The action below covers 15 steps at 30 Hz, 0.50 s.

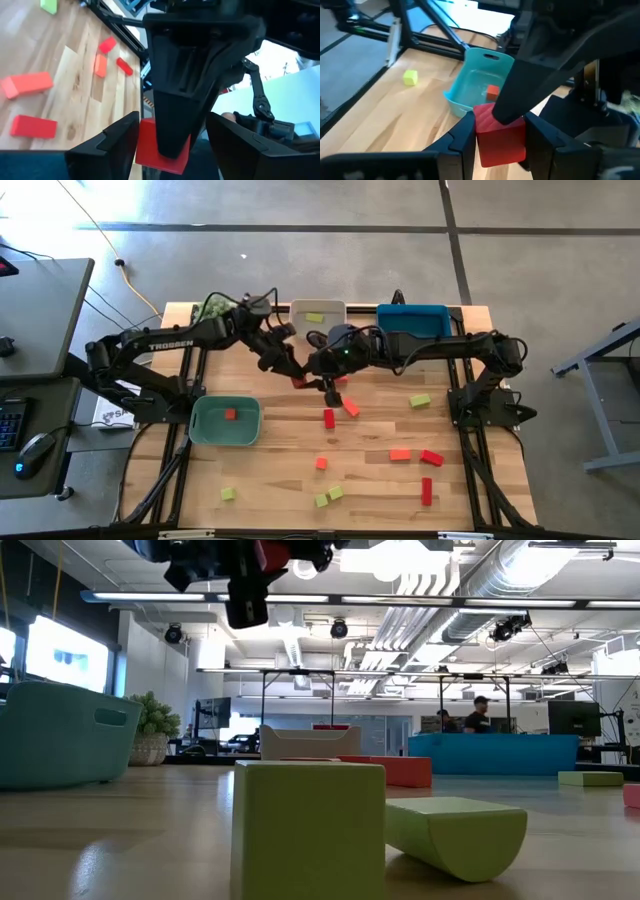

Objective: Sort & place blocks by color
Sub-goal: Put the red block into the blue bin

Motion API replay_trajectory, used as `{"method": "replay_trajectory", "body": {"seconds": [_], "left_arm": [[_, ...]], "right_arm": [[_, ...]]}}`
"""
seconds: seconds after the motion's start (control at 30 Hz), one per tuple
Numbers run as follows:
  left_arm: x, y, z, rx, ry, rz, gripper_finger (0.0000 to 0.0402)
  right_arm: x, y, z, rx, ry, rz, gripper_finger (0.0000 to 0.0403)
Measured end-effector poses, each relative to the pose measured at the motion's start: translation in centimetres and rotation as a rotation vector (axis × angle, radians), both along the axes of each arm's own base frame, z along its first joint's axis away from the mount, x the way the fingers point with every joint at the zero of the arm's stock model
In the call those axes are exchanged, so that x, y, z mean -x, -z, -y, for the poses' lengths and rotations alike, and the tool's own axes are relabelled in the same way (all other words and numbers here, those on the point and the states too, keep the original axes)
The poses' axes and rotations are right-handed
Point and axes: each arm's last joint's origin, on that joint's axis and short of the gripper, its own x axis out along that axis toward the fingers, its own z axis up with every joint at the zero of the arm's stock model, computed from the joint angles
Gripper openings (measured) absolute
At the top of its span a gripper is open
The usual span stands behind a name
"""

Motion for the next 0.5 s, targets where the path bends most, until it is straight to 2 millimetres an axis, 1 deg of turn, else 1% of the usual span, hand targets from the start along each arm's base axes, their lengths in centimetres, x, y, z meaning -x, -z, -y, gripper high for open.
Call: {"method": "replay_trajectory", "body": {"seconds": [0.27,0.37,0.5], "left_arm": [[1.2,-0.1,-2.0,-0.027,-0.011,0.040,0.0219],[1.7,-0.1,-2.9,-0.058,-0.032,0.058,0.0218],[2.3,-0.1,-3.9,-0.097,-0.064,0.074,0.0218]], "right_arm": [[0.2,-0.3,0.7,0.013,0.168,-0.007,0.0110],[0.8,-0.6,0.9,0.037,0.251,-0.030,0.0110],[2.1,-0.9,1.4,0.072,0.432,-0.091,0.0110]]}}
